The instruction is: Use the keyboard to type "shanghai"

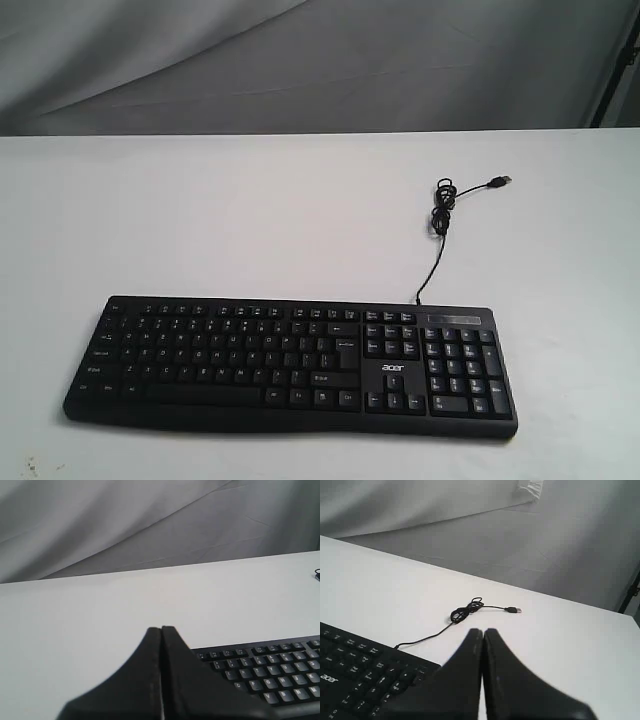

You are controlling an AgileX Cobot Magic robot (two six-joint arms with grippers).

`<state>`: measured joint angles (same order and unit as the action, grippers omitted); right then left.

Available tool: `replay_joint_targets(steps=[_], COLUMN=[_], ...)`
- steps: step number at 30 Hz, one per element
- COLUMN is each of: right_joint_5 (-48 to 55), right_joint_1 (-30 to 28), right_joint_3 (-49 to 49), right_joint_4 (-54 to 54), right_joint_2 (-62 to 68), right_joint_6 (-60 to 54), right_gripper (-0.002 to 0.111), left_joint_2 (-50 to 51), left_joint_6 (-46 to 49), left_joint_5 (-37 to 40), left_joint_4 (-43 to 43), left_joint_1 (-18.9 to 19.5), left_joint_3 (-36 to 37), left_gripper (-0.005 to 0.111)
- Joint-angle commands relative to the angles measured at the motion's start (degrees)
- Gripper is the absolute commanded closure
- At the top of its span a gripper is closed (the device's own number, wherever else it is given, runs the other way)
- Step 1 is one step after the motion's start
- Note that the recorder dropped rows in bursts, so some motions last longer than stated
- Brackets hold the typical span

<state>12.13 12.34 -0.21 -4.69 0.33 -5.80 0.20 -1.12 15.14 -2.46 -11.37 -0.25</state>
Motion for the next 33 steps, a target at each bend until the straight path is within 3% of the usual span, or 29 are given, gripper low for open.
replay_joint_targets(steps=[1,21,24,32,33], right_joint_5=[0.1,0.6,0.9,0.0,-3.8], right_joint_1=[-0.4,-0.4,-0.4,-0.4,-0.4], right_joint_3=[0.2,0.1,-3.7,-17.0,-17.8], right_joint_4=[-0.3,0.8,0.8,-1.3,-3.5], right_joint_2=[-0.3,-0.3,-0.3,18.0,23.5], right_joint_6=[0.3,0.5,0.5,0.5,0.4], right_gripper=[0.108,0.108,0.108,0.108,0.108], left_joint_2=[-0.2,-0.2,-0.2,-0.2,-0.2], left_joint_6=[-0.2,-0.2,-0.2,-0.2,-0.2], left_joint_5=[-0.3,-0.3,-0.3,-0.3,-0.3], left_joint_4=[0.0,0.0,0.0,0.0,0.0], left_joint_1=[-0.2,-0.2,-0.2,-0.2,-0.2], left_joint_3=[0.2,0.2,0.2,0.2,0.2], left_gripper=[0.107,0.107,0.107,0.107,0.107])
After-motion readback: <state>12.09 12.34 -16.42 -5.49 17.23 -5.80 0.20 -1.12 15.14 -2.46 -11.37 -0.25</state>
